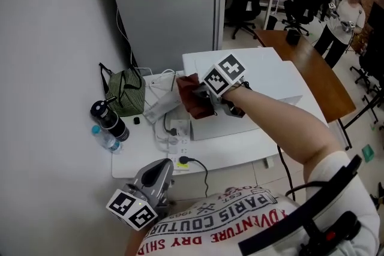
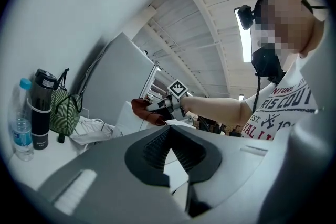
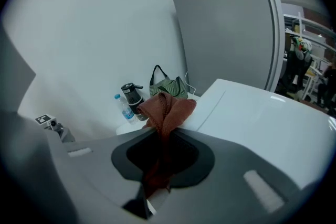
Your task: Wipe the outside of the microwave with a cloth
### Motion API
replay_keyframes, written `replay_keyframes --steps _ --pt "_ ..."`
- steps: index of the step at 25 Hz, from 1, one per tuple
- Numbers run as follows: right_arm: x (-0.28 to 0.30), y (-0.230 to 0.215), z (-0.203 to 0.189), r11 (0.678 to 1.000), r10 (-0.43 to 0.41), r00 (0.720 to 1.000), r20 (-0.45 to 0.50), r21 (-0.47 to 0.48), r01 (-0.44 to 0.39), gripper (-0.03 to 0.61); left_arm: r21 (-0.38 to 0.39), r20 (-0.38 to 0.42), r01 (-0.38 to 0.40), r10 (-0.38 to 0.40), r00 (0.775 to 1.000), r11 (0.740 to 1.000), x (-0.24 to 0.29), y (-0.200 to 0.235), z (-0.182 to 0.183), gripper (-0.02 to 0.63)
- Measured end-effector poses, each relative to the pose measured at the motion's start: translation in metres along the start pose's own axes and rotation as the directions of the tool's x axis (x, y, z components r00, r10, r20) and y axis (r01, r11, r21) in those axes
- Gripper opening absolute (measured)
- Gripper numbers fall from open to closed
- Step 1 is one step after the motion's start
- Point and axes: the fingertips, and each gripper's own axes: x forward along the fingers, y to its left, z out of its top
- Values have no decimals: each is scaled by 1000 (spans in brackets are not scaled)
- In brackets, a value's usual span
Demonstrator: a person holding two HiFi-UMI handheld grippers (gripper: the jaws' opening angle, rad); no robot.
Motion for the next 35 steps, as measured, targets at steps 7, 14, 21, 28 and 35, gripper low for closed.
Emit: replay_keyframes --steps 7,14,21,28,35 --pt "-13 -26 -8 999 5 998 -68 -38 -7 44 14 -1 34 -34 999 999 41 -13 -1 6" --pt "-55 -72 -38 998 49 990 -133 -20 -52 44 17 -16 76 -75 997 997 97 -25 -2 6" --pt "-131 -149 -89 999 4 992 -130 46 2 44 2 -43 137 -137 990 991 157 -38 -15 6" --pt "-218 -227 -148 975 -105 987 -122 182 126 44 -22 -110 267 -267 957 964 219 -68 -34 6" --pt "-261 -264 -178 950 -150 982 -116 259 175 44 -25 -135 320 -320 938 947 251 -85 -41 6"
